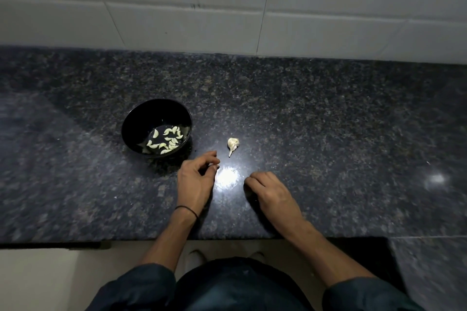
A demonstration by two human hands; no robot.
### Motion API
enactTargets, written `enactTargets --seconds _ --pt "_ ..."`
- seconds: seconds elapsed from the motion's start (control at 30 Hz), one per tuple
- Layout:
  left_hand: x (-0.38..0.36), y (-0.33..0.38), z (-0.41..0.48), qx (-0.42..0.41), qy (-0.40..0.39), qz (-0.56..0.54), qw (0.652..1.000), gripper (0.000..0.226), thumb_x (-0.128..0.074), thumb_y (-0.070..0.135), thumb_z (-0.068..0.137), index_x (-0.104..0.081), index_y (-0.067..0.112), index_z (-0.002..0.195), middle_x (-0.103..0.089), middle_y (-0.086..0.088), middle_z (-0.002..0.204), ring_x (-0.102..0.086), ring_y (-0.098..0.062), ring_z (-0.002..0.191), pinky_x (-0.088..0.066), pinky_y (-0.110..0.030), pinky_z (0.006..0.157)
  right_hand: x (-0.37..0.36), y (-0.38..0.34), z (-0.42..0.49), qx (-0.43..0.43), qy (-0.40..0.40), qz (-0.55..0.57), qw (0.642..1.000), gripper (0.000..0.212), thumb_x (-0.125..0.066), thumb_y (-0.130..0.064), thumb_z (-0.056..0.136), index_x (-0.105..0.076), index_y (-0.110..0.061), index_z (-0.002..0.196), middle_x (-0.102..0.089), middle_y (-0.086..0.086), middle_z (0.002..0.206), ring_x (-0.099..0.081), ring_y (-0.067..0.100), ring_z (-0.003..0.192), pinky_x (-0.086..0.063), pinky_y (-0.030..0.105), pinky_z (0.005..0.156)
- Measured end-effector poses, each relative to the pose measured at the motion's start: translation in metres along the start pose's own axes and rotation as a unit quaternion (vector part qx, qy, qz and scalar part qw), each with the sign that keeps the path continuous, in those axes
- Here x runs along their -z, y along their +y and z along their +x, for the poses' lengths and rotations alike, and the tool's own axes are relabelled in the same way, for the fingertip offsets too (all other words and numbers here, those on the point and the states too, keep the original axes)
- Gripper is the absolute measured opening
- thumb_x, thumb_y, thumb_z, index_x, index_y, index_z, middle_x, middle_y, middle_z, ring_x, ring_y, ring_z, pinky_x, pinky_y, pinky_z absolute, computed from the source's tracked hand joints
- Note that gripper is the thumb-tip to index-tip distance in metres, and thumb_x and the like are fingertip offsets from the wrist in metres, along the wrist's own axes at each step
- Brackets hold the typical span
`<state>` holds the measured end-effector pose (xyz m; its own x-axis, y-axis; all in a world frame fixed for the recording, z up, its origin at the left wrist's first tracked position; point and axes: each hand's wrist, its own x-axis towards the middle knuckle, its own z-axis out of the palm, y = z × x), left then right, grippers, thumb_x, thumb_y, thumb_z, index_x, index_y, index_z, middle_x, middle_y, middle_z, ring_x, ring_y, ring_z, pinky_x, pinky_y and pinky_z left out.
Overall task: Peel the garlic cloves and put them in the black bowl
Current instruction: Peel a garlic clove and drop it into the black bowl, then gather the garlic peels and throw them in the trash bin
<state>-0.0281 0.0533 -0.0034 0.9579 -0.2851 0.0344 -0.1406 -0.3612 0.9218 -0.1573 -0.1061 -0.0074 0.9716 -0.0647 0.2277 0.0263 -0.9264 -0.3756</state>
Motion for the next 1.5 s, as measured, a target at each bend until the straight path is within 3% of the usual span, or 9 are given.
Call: enactTargets --seconds 0.27,0.43,0.6,0.77,0.87,1.1,1.27,1.37,1.5 --pt "0.008 0.003 -0.025 0.014 0.035 0.012 0.999 0.027 -0.067 -0.001 0.086 -0.077 0.023 0.091 -0.074 0.005 0.099 -0.065 0.002 0.089 -0.051 -0.015 0.087 0.011 0.005 0.055 -0.057 0.023 0.144 0.988 0.025 -0.054 -0.013 0.091 -0.077 -0.006 0.099 -0.073 0.007 0.096 -0.068 0.027 0.088 -0.052 0.034 0.079" --pt "0.006 0.006 -0.042 -0.001 0.018 0.039 0.999 0.028 -0.065 -0.003 0.087 -0.075 0.022 0.093 -0.073 0.014 0.097 -0.062 -0.006 0.095 -0.046 -0.012 0.086 -0.001 0.008 0.067 0.048 -0.071 0.041 0.995 0.021 -0.06 -0.011 0.091 -0.073 -0.008 0.107 -0.067 0.008 0.109 -0.061 0.03 0.099 -0.054 0.043 0.08" --pt "0.0 0.008 -0.055 -0.047 -0.01 0.125 0.991 0.023 -0.065 0.0 0.087 -0.073 0.02 0.096 -0.069 0.017 0.101 -0.058 -0.014 0.096 -0.039 -0.011 0.089 0.019 0.021 0.028 0.172 -0.136 -0.011 0.976 0.04 -0.037 -0.017 0.095 -0.06 -0.007 0.126 -0.057 0.006 0.125 -0.054 0.026 0.116 -0.054 0.036 0.086" --pt "-0.008 0.011 -0.063 -0.084 -0.033 0.19 0.978 0.022 -0.065 0.002 0.086 -0.07 0.018 0.101 -0.069 0.006 0.108 -0.057 -0.017 0.1 -0.034 -0.01 0.092 0.033 0.048 -0.024 0.224 -0.147 -0.028 0.963 0.036 -0.052 -0.01 0.099 -0.057 -0.005 0.134 -0.054 0.01 0.136 -0.055 0.026 0.122 -0.053 0.034 0.096" --pt "-0.014 0.012 -0.068 -0.1 -0.04 0.226 0.968 0.023 -0.066 0.001 0.084 -0.07 0.015 0.102 -0.068 0.002 0.114 -0.057 -0.02 0.106 -0.031 -0.01 0.097 0.032 0.054 -0.038 0.214 -0.115 -0.022 0.97 0.036 -0.04 -0.016 0.101 -0.061 -0.006 0.128 -0.058 0.009 0.132 -0.058 0.025 0.118 -0.053 0.033 0.093" --pt "-0.022 0.009 -0.081 -0.089 -0.025 0.27 0.958 0.029 -0.066 0.003 0.086 -0.069 0.015 0.112 -0.064 0.003 0.129 -0.055 -0.022 0.112 -0.038 -0.026 0.098 0.022 0.044 -0.034 0.186 -0.077 -0.015 0.979 0.024 -0.043 -0.014 0.1 -0.062 -0.008 0.112 -0.06 0.007 0.115 -0.059 0.026 0.102 -0.056 0.041 0.068" --pt "-0.023 0.009 -0.086 -0.086 -0.017 0.274 0.958 0.031 -0.063 0.004 0.088 -0.067 0.018 0.116 -0.062 0.005 0.133 -0.055 -0.022 0.113 -0.042 -0.033 0.098 0.021 0.046 -0.033 0.213 -0.057 -0.037 0.975 0.018 -0.055 -0.007 0.097 -0.062 -0.006 0.113 -0.059 0.009 0.115 -0.057 0.026 0.101 -0.055 0.038 0.071" --pt "-0.022 0.011 -0.084 -0.089 -0.021 0.272 0.958 0.031 -0.064 0.003 0.087 -0.068 0.017 0.115 -0.063 0.005 0.132 -0.054 -0.021 0.112 -0.038 -0.025 0.099 0.019 0.043 -0.033 0.21 -0.035 -0.044 0.976 0.02 -0.053 -0.004 0.095 -0.064 -0.003 0.112 -0.062 0.011 0.111 -0.06 0.028 0.098 -0.056 0.039 0.075" --pt "-0.019 0.014 -0.082 -0.092 -0.022 0.259 0.961 0.025 -0.065 0.002 0.088 -0.07 0.015 0.108 -0.063 0.002 0.13 -0.051 -0.02 0.11 -0.033 -0.018 0.097 0.019 0.029 -0.031 0.105 0.008 0.038 0.994 0.021 -0.051 -0.01 0.094 -0.069 -0.007 0.104 -0.066 0.005 0.106 -0.062 0.023 0.095 -0.053 0.033 0.081"
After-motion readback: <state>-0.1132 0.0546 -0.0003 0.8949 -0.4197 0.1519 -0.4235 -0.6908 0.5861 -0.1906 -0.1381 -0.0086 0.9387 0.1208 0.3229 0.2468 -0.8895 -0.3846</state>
